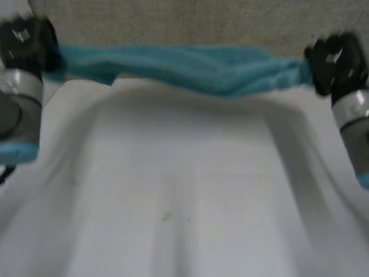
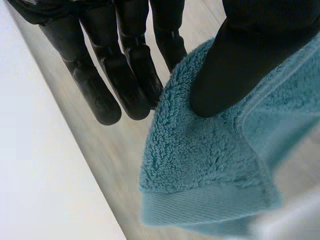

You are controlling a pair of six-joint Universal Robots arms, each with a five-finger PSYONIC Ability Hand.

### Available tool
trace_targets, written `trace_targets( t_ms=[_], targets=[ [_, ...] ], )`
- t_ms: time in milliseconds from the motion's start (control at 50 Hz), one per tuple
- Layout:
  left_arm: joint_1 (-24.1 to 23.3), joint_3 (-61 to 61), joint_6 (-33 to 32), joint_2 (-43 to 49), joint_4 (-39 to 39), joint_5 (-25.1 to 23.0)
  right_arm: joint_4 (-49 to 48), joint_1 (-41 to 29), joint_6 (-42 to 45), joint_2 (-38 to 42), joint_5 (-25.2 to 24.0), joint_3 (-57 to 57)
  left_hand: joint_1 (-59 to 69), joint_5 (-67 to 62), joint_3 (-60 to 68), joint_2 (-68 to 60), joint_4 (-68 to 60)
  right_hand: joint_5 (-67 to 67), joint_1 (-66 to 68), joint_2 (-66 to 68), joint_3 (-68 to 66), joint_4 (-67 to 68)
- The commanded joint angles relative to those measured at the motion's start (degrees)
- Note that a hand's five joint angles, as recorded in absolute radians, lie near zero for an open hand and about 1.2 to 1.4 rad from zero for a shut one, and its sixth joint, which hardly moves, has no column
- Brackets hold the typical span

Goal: Fold the laundry

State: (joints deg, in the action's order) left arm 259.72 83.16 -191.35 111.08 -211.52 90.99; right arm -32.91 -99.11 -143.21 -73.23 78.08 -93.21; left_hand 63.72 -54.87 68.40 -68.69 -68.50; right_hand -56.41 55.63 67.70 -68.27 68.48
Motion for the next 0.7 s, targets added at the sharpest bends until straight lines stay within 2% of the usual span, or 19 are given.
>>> trace_targets(
  t_ms=[20, 60, 140, 180, 200, 220, 240, 280, 300, 340, 460, 500, 520, 560, 580, 620, 700],
  targets=[
    [0.1, 12.4, -0.7, 1.9, 0.2, -2.8, 0.2, 3.8, 1.3, 1.5, -8.4, -11.8, 16.3, -15.1, 11.6, -11.3, -11.5, -13.6, 24.4, 12.3, -11.7, 11.5],
    [0.2, 15.6, -0.7, 1.3, 0.5, -2.8, 1.0, 4.8, 3.5, 2.1, -12.1, -16.0, 16.3, -15.1, 11.6, -11.3, -11.5, -13.5, 24.3, 12.2, -11.6, 11.4],
    [-0.1, 17.5, -0.6, 0.7, 1.6, -2.8, 1.2, 6.8, 6.3, 1.4, -13.7, -19.3, 16.3, -15.1, 11.6, -11.3, -11.5, -11.5, 22.2, 10.2, -9.6, 9.4],
    [-0.1, 18.2, -0.6, -0.1, 2.8, -2.8, 1.7, 8.2, 8.6, -0.6, -13.7, -21.5, 16.3, -15.1, 11.6, -11.3, -11.5, -2.1, 12.9, 0.8, -0.2, 0.0],
    [0.0, 18.9, -0.6, -1.0, 4.2, -2.8, 1.7, 8.2, 8.7, -0.6, -13.7, -21.5, 16.3, -15.1, 11.6, -11.3, -11.5, -2.0, 12.8, 0.8, -0.2, 0.0],
    [0.0, 19.5, -0.6, -2.0, 5.6, -2.8, 2.8, 8.8, 9.2, -2.7, -13.6, -22.0, 16.3, -15.1, 11.6, -11.3, -11.5, 6.1, 4.7, -7.4, 8.0, -8.2],
    [0.0, 19.5, -0.6, -2.0, 5.6, -2.8, 2.8, 8.8, 9.2, -2.7, -13.6, -22.0, 16.3, -15.1, 11.6, -11.3, -11.5, 6.2, 4.6, -7.5, 8.1, -8.3],
    [0.1, 20.4, -0.5, -3.4, 8.0, -2.9, 6.7, 10.5, 9.1, -6.6, -13.5, -21.9, 16.3, -15.1, 11.6, -11.3, -11.5, 28.0, -17.2, -29.2, 29.8, -30.0],
    [0.1, 20.4, -0.5, -3.4, 8.1, -2.9, 6.7, 10.5, 9.1, -6.7, -13.5, -21.9, 16.3, -15.1, 11.6, -11.3, -11.5, 28.1, -17.3, -29.4, 29.9, -30.1],
    [0.0, 20.6, -0.5, -3.9, 9.0, -2.9, 12.1, 12.1, 8.5, -9.6, -13.6, -20.4, 16.3, -15.1, 11.6, -11.3, -11.5, 41.5, -30.7, -42.8, 43.3, -43.5],
    [0.4, 21.4, -0.5, -7.3, 10.9, -2.9, 19.1, 12.1, 1.7, -13.0, -13.4, -15.1, 16.3, -15.1, 11.6, -11.3, -11.5, 44.4, -33.6, -45.7, 46.2, -46.5],
    [0.7, 21.9, -0.5, -9.0, 11.0, -2.9, 23.6, 12.1, -6.3, -13.4, -13.6, -9.8, 16.3, -15.1, 11.6, -11.3, -11.5, 44.0, -33.3, -45.3, 45.9, -46.1],
    [0.7, 21.9, -0.5, -9.0, 11.0, -2.9, 23.6, 12.1, -6.4, -13.4, -13.6, -9.8, 16.3, -15.1, 11.6, -11.3, -11.5, 44.0, -33.3, -45.3, 45.9, -46.1],
    [1.0, 22.0, -0.5, -9.8, 11.0, -2.9, 28.9, 12.2, -14.0, -13.1, -13.9, -3.6, 16.3, -15.1, 11.6, -11.3, -11.5, 43.0, -32.3, -44.3, 44.9, -45.1],
    [1.3, 22.2, -0.5, -10.7, 11.1, -2.9, 29.0, 12.2, -14.0, -13.1, -13.9, -3.6, 16.3, -15.1, 11.6, -11.3, -11.5, 43.0, -32.3, -44.3, 44.9, -45.1],
    [1.6, 22.3, -0.5, -11.6, 11.1, -2.9, 32.0, 12.3, -17.0, -12.1, -14.2, -0.4, 16.3, -15.1, 11.6, -11.3, -11.5, 42.7, -31.9, -44.0, 44.6, -44.8],
    [1.7, 22.4, -0.4, -12.9, 11.2, -2.9, 41.0, 11.7, -21.6, -1.8, -13.8, 9.1, 16.3, -15.1, 11.6, -11.3, -11.5, 41.4, -30.6, -42.7, 43.2, -43.4]
  ],
)
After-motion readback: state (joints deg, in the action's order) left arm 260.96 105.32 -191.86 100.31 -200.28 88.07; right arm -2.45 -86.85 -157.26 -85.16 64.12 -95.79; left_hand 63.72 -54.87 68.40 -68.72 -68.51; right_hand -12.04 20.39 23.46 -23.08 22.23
